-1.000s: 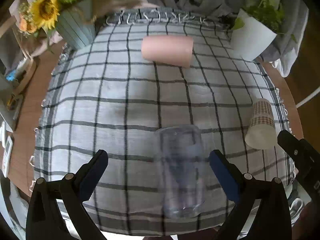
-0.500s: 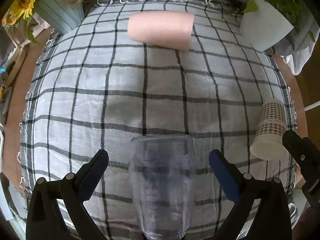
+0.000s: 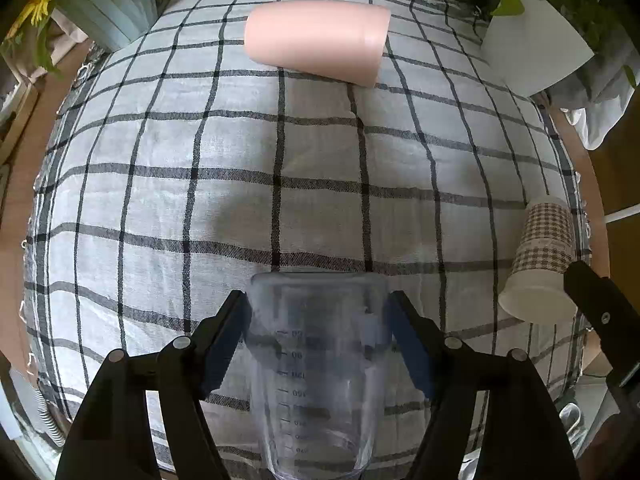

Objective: Flip cup upside down
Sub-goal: 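Close the left gripper on the clear cup while the right gripper releases it, then turn the clear cup mouth-down and lower it onto the cloth with the left gripper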

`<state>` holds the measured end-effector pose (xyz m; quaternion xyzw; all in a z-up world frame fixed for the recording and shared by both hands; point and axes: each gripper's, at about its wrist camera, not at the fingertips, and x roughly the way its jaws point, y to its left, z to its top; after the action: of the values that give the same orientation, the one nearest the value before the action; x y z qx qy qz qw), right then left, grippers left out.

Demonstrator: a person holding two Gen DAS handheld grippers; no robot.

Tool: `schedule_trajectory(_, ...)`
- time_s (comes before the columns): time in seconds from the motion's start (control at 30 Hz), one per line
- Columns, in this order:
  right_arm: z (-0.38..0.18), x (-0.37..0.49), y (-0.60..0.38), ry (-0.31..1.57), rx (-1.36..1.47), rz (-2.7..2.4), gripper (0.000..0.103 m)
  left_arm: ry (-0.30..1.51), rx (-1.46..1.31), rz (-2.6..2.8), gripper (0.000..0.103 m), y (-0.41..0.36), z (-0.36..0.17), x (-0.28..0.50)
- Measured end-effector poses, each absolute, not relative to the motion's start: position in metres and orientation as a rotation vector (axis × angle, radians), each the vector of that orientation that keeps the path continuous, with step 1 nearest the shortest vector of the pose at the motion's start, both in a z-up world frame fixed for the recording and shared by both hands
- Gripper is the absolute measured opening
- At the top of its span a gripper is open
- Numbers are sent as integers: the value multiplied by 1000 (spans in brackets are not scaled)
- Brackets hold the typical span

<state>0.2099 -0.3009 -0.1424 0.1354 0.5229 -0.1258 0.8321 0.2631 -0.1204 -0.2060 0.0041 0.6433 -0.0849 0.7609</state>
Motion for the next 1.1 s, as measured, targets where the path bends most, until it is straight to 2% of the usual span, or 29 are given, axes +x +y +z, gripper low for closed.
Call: schedule_trajectory(1.1, -108, 181, -285, 1026, 328, -279, 82, 1206, 21, -246, 71, -111, -139, 243)
